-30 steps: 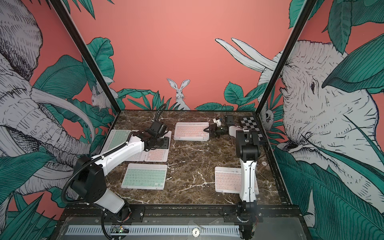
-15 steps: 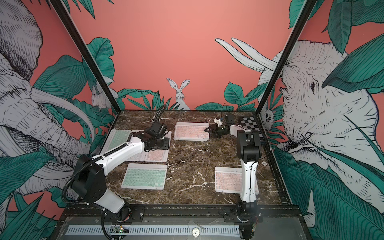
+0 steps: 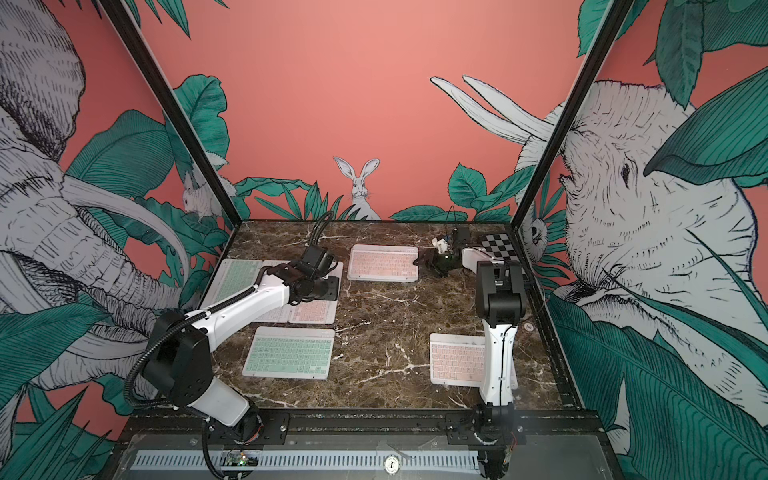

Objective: Stack the numeric keypads
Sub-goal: Place the numeric keypad at the numeric keypad.

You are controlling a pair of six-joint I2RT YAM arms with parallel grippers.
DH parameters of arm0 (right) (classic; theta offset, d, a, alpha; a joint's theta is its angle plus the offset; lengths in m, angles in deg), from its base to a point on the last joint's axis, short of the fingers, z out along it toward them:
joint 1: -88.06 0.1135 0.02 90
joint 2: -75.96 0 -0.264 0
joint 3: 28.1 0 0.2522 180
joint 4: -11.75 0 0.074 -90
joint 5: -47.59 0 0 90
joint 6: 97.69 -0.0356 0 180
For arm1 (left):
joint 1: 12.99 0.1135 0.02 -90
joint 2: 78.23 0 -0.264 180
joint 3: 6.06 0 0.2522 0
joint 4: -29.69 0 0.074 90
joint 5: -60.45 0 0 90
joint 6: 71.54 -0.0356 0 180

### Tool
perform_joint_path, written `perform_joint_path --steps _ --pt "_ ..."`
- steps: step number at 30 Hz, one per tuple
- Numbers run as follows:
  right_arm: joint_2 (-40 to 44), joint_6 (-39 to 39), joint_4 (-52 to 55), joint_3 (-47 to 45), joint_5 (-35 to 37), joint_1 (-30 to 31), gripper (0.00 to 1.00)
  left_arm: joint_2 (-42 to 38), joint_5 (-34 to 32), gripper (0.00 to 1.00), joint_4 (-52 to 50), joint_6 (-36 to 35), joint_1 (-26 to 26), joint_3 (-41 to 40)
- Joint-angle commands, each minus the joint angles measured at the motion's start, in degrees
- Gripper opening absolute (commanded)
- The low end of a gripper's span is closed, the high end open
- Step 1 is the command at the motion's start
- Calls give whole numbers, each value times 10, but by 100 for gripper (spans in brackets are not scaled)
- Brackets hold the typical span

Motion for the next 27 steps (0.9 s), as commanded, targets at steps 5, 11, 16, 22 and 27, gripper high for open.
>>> perform_joint_path --steps 5,11,16,22,27 --pt "87 36 38 -13 69 -3 54 -31 4 55 11 6 3 -25" --pt "247 -8 8 -171 205 6 55 -59 16 55 59 7 2 -67" --pt "390 -33 18 -314 274 22 55 -60 35 56 97 8 -1 -94" --pt "559 -66 102 -449 416 89 55 -52 50 55 116 7 -7 -110" --pt "637 -112 170 -510 454 136 55 -50 57 55 132 15 -13 -123"
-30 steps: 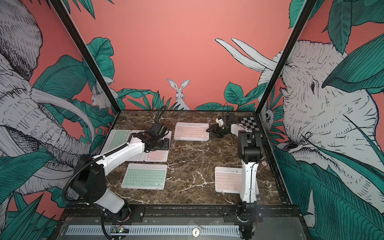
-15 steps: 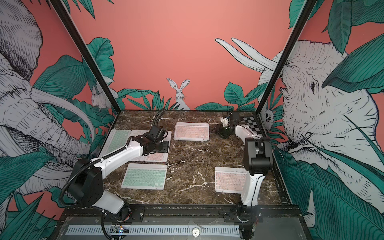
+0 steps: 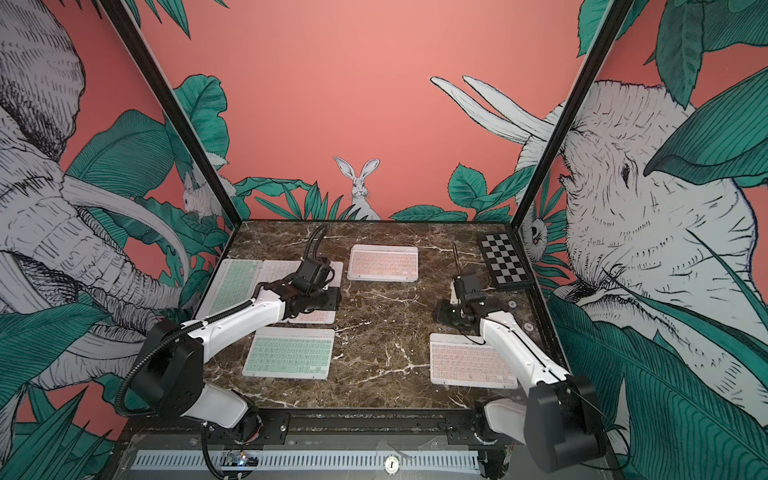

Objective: Stack the numeric keypads
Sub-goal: Place the numeric keypad at the numeric keypad.

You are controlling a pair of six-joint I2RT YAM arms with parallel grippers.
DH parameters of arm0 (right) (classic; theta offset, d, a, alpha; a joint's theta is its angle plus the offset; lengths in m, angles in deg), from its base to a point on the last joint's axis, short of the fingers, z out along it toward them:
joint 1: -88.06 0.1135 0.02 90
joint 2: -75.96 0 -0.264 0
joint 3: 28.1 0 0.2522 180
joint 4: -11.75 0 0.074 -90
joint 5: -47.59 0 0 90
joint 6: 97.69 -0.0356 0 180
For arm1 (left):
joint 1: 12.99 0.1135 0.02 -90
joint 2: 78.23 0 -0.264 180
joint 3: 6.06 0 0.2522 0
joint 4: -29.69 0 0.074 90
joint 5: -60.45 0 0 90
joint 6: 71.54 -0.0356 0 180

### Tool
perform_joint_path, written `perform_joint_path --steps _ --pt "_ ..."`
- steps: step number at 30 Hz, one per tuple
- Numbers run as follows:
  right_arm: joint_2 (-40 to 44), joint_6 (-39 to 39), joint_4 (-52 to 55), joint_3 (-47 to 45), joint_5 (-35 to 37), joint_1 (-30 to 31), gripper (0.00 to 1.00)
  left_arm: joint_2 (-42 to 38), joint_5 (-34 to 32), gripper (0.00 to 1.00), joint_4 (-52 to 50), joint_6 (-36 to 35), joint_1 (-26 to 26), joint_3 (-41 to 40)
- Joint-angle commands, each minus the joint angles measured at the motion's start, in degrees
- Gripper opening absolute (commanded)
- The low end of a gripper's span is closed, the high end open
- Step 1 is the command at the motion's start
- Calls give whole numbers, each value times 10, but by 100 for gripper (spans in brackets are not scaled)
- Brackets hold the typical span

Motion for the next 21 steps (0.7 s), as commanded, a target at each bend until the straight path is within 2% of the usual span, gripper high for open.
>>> perform_joint_path --steps 1,5,15,21 --pt "30 -40 61 -25 73 26 55 -4 9 55 16 11 -5 -8" --pt "30 -53 74 -51 76 38 55 1 12 55 17 13 -11 -7" --pt "-29 -68 -16 -95 29 50 55 6 5 55 0 10 -15 3" --pt "-78 -85 -75 -93 19 70 55 12 1 55 -2 9 -15 6"
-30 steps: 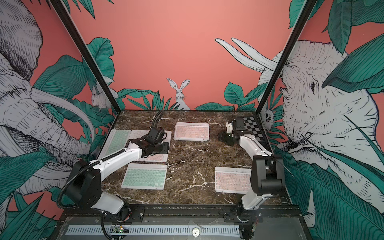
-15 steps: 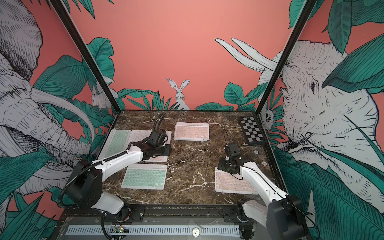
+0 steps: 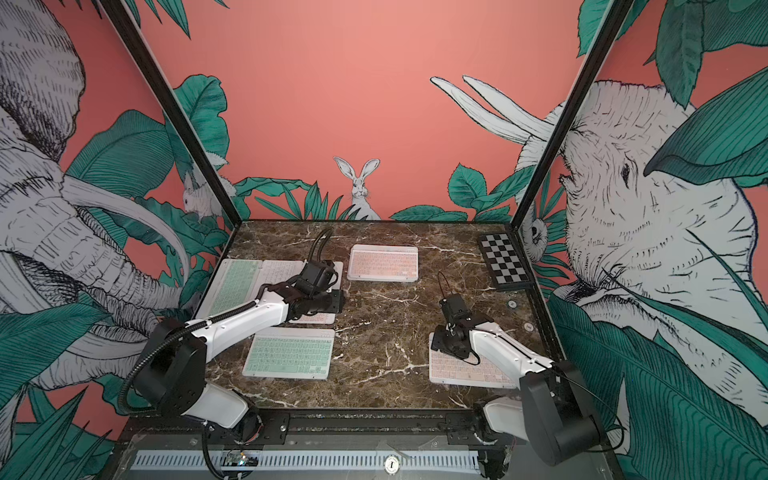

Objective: Stack the numeric keypads
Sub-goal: Place the numeric keypad at the numeric keypad, then move the numeric keypad to the center of the board.

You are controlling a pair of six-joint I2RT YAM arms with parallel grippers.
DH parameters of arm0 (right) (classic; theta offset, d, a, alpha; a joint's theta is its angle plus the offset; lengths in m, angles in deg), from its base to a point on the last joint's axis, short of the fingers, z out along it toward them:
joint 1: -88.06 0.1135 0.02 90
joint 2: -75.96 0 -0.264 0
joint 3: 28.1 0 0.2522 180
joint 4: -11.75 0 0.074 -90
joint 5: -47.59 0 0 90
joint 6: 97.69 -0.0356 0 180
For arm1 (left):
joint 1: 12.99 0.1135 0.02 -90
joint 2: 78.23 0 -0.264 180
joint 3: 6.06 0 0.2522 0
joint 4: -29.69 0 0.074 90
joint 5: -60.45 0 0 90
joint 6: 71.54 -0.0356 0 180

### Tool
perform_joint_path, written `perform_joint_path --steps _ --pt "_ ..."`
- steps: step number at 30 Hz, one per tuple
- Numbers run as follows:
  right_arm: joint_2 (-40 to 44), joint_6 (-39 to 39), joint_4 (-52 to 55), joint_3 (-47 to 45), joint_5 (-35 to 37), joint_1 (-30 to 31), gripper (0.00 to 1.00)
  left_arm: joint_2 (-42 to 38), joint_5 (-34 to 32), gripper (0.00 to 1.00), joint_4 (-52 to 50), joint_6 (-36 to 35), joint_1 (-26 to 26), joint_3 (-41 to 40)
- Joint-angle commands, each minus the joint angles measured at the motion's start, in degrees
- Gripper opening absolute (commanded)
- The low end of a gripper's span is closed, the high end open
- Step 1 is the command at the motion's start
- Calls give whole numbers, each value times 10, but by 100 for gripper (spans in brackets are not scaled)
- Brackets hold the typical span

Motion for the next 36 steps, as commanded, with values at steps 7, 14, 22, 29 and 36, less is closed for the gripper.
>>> perform_joint_path --steps 7,14,22,29,36 --pt "-97 -29 -106 40 -21 50 55 5 -13 55 -11 1 -2 7" --pt "-178 -30 -147 99 -27 83 55 -6 -21 55 -11 5 -3 -3" --pt "-241 -38 -187 157 -44 107 55 -17 -30 55 -13 12 -9 -16" --pt "-237 -41 -185 176 -39 121 54 -15 -37 55 -13 6 -22 -14" --pt "-167 2 -140 154 -5 94 56 -1 -34 55 -8 -1 -41 -4"
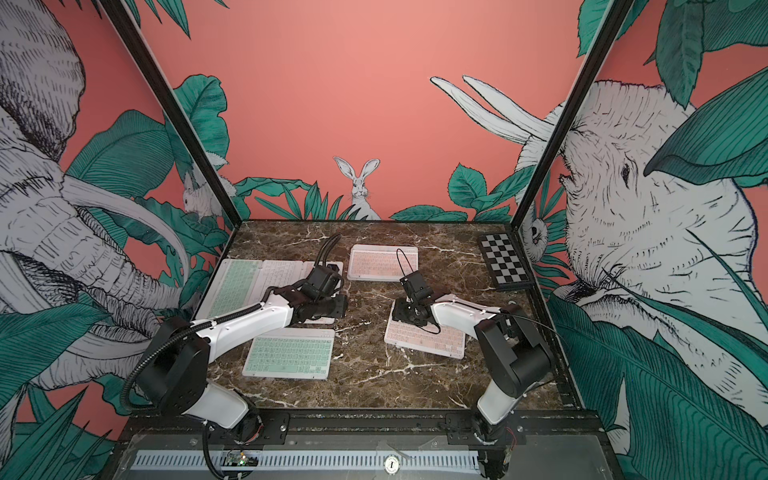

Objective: Stack the numeric keypads
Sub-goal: Move the numeric keypad to the center of the board.

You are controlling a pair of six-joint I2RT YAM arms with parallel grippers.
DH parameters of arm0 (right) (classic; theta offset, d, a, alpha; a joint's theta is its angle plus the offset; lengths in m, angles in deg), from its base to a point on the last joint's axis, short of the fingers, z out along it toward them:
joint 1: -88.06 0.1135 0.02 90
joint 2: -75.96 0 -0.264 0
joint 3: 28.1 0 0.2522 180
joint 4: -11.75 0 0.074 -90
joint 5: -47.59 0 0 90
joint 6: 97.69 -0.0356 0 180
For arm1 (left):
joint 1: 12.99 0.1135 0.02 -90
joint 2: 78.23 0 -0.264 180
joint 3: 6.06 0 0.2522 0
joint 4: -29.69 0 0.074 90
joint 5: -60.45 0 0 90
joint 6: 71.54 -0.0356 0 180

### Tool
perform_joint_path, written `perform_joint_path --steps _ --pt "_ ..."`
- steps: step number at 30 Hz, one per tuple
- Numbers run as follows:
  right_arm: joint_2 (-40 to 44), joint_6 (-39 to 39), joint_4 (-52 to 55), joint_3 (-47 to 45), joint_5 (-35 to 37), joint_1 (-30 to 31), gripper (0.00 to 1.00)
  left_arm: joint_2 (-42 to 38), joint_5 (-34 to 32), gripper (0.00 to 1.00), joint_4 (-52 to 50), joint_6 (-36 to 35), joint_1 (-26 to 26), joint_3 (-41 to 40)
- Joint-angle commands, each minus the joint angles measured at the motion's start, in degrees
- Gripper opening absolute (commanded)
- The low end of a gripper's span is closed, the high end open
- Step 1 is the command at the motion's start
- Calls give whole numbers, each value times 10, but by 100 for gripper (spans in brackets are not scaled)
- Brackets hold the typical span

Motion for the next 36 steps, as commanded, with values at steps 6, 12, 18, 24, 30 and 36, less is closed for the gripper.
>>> perform_joint_path --steps 6,12,18,24,30,36 --pt "108 45 78 -58 15 -111 56 9 -3 55 -5 -9 -21 13" --pt "138 99 142 -63 15 -197 57 23 6 55 -1 -13 -25 21" --pt "140 111 159 -77 34 -229 58 29 6 55 -4 -15 -26 29" --pt "114 112 157 -86 34 -245 58 32 5 55 -9 -18 -27 30" --pt "93 112 151 -89 29 -250 58 33 6 55 -11 -16 -26 29" --pt "83 83 105 -112 -10 -225 57 37 6 55 -8 -17 -27 25"
